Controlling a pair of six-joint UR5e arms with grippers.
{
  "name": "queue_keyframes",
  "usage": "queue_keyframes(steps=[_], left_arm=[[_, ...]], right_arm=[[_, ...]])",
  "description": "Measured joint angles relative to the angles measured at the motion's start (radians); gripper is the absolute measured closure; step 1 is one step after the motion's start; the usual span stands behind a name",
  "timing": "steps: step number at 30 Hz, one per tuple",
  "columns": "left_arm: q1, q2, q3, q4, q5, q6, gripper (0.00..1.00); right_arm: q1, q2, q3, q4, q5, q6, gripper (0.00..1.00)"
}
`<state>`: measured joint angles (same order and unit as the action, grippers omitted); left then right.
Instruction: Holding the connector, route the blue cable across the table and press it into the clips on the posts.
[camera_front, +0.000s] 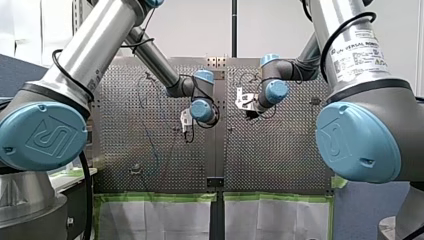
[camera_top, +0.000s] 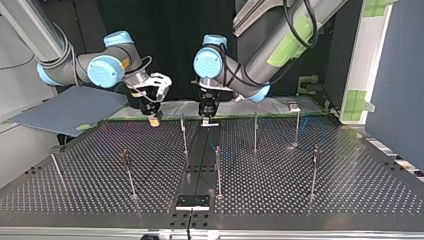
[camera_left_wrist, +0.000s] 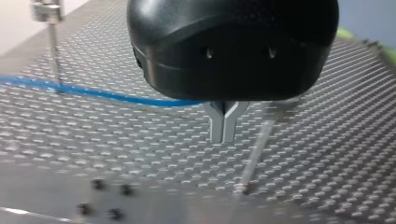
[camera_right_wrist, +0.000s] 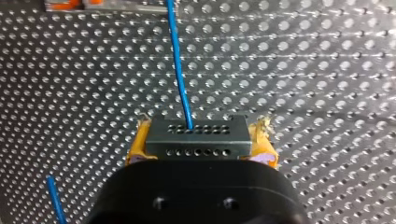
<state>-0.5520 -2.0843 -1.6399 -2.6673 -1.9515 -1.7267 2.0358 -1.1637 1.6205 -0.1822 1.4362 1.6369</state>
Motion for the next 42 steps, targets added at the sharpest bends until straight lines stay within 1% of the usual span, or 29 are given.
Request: queue_keyframes(steps=[5,9,14,20,24,28,31,35,39,42], left_arm=[[0.003,-0.042,-0.043,0.044,0.043,-0.025,1.0],[0.005,-0.072,-0.072,0.076,0.069,-0.034,1.0],[0.01,-0.084,-0.082,0.106,0.086,-0.044,1.0],[0.014,-0.085,-0.07,0.13,0.11,-0.056,1.0],[0.016,-0.086,-0.052,0.129,0.128,-0.059,1.0],[0.022,-0.087,-0.031,0.126,0.145,-0.066,1.0],[0.033,-0.088,-0.019,0.123,0.157,-0.07,1.0],[0.06,-0.089,-0.006,0.112,0.188,-0.074,1.0],[0.069,-0.09,-0.002,0.104,0.214,-0.077,1.0],[0.07,-0.09,-0.002,0.101,0.229,-0.081,1.0]], right_arm=[[-0.001,0.026,0.012,-0.036,-0.012,-0.002,1.0],[-0.003,0.051,0.014,-0.043,-0.014,-0.004,1.0],[-0.01,0.071,0.013,-0.051,-0.014,-0.004,1.0],[-0.024,0.081,0.013,-0.073,-0.017,0.0,1.0],[-0.033,0.086,0.013,-0.092,-0.034,0.008,1.0],[-0.043,0.095,0.013,-0.106,-0.047,0.012,1.0],[-0.05,0.104,0.013,-0.114,-0.056,0.014,1.0],[-0.058,0.114,0.013,-0.125,-0.067,0.019,1.0],[-0.069,0.117,0.009,-0.131,-0.079,0.026,1.0],[-0.077,0.118,0.003,-0.134,-0.094,0.035,1.0]])
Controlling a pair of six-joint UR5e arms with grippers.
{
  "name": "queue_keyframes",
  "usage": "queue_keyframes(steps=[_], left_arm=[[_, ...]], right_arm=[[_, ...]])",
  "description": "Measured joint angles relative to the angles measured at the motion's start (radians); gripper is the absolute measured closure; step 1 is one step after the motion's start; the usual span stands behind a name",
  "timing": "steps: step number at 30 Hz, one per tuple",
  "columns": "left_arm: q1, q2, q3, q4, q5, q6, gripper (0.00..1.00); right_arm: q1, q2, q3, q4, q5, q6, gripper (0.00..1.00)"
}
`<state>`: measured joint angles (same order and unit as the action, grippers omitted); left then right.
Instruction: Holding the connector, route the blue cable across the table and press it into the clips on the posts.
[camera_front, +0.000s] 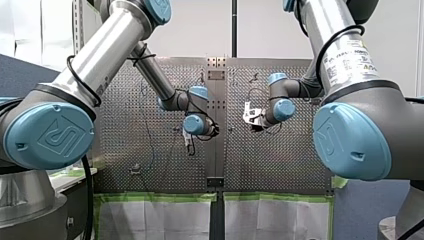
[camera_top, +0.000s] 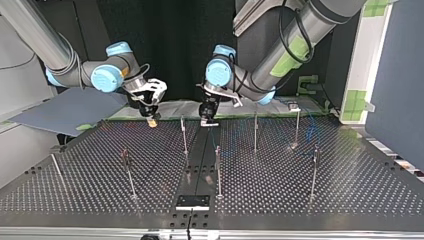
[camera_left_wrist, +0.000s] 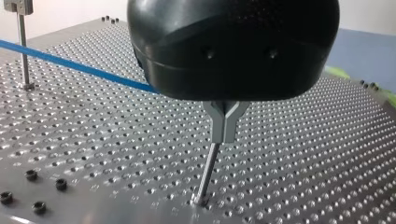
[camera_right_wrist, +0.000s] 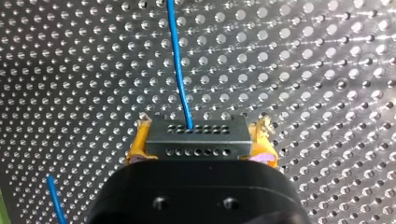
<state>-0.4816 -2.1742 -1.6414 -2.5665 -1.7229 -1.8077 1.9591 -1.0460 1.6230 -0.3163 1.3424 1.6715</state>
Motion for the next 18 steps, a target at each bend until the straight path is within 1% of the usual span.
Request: queue_keyframes(steps=[3,8,12,16,18], left_arm=[[-0.009,0.0,0.0,-0.009,0.012,-0.004,1.0],[-0.032,0.001,-0.001,-0.033,0.014,0.0,1.0],[-0.05,0.001,-0.001,-0.048,0.003,0.008,1.0],[-0.064,0.0,-0.001,-0.045,-0.018,0.004,1.0],[-0.066,0.0,-0.001,-0.036,-0.023,-0.005,1.0]], right_arm=[[-0.007,0.0,-0.006,-0.001,-0.014,0.005,1.0],[-0.013,0.0,-0.008,0.0,-0.023,0.007,1.0],[-0.014,0.0,-0.008,0.0,-0.028,0.008,1.0],[-0.015,0.0,-0.008,0.0,-0.029,0.008,1.0],[-0.015,0.001,-0.008,0.0,-0.029,0.008,1.0]])
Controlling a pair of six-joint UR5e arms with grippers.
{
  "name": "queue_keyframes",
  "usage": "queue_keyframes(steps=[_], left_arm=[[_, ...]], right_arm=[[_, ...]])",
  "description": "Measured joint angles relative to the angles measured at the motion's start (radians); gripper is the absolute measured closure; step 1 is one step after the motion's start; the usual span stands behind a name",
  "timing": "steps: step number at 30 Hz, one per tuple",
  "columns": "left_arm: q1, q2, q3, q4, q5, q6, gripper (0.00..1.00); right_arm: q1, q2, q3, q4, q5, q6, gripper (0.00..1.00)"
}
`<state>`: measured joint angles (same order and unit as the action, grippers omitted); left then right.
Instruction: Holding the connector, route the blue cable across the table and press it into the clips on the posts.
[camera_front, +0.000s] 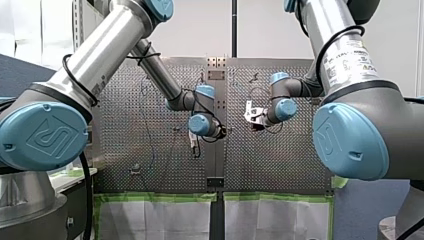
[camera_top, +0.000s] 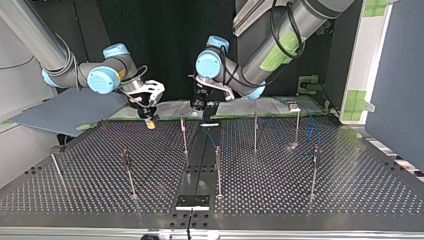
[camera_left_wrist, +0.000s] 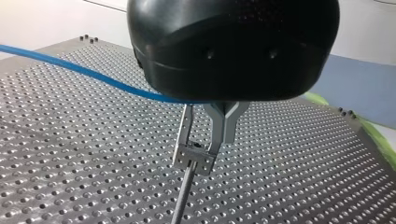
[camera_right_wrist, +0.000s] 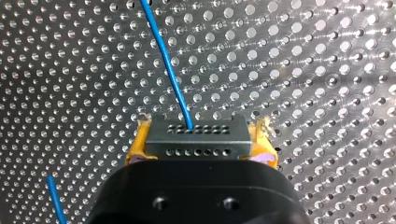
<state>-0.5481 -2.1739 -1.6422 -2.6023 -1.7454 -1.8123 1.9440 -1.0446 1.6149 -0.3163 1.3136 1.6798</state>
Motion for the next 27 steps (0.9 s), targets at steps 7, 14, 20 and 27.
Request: queue_keyframes(steps=[7,14,20,27], left_arm=[[0.009,-0.021,0.016,0.031,0.023,-0.03,1.0],[0.021,-0.082,0.076,0.022,0.026,-0.031,1.0],[0.061,-0.107,0.132,0.005,0.026,-0.031,1.0],[0.089,-0.109,0.186,-0.015,0.027,-0.027,1.0]], right_arm=[[-0.005,0.028,0.0,-0.008,0.0,0.0,1.0],[-0.018,0.034,-0.015,-0.01,-0.007,0.0,1.0],[-0.036,0.034,-0.024,-0.011,-0.008,0.0,1.0],[-0.058,0.036,-0.033,-0.013,-0.009,0.0,1.0]])
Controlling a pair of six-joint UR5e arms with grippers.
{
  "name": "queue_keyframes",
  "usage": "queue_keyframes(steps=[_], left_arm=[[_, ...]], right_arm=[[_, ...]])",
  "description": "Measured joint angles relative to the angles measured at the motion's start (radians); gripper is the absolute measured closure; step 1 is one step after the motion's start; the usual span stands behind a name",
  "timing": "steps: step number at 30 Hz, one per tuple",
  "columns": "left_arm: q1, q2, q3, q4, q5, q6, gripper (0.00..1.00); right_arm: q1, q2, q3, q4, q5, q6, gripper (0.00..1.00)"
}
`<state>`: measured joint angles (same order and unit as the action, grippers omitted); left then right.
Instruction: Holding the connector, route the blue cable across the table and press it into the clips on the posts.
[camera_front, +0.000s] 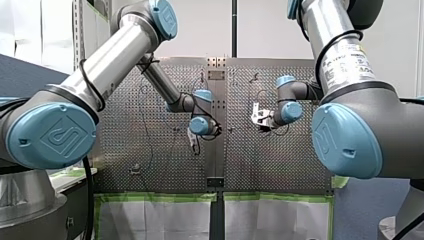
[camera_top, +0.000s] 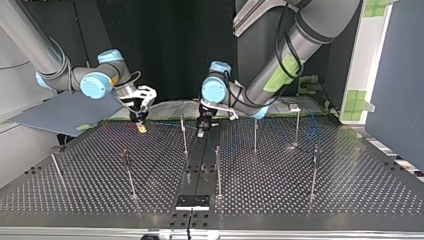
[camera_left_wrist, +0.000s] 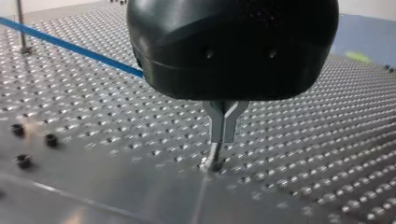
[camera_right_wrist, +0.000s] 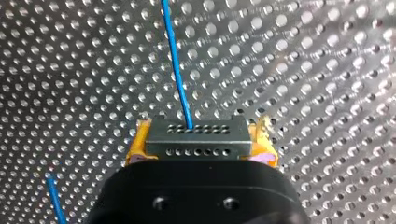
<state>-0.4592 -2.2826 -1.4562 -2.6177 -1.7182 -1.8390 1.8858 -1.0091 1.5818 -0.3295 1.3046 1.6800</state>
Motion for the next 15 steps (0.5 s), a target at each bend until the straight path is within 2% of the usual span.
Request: queue_keyframes(steps=[4,6,7,8,9,10,11,12,13,14,15], left_arm=[[0.005,0.0,0.008,-0.013,0.001,0.007,1.0],[0.005,0.0,0.009,-0.025,0.001,0.014,0.84],[0.004,0.0,0.009,-0.031,0.0,0.017,0.84],[0.003,0.0,0.009,-0.038,0.0,0.022,0.73],[0.001,0.0,0.009,-0.044,0.0,0.025,0.55],[0.0,0.001,0.009,-0.05,-0.001,0.029,0.55],[-0.002,0.001,0.009,-0.059,-0.001,0.034,0.43],[-0.004,0.001,0.009,-0.065,-0.002,0.039,0.23],[-0.005,0.001,0.009,-0.072,-0.003,0.044,0.23],[-0.007,0.001,0.01,-0.083,-0.005,0.053,0.09],[-0.008,0.001,0.01,-0.091,-0.008,0.059,0.0]], right_arm=[[-0.01,0.0,-0.003,0.001,-0.002,0.0,1.0],[-0.015,0.0,-0.004,0.001,-0.003,0.0,1.0],[-0.016,0.0,-0.004,0.001,-0.003,-0.001,1.0],[-0.018,0.0,-0.004,0.001,-0.004,-0.001,1.0],[-0.019,0.0,-0.004,0.001,-0.005,-0.001,1.0],[-0.02,0.0,-0.005,0.001,-0.005,-0.001,1.0],[-0.022,0.0,-0.004,0.001,-0.006,-0.002,1.0],[-0.023,0.0,-0.004,0.001,-0.006,-0.002,1.0],[-0.024,0.0,-0.004,0.002,-0.006,-0.002,1.0],[-0.025,0.0,-0.004,0.002,-0.006,-0.002,1.0],[-0.026,0.0,-0.004,0.002,-0.007,-0.002,1.0]])
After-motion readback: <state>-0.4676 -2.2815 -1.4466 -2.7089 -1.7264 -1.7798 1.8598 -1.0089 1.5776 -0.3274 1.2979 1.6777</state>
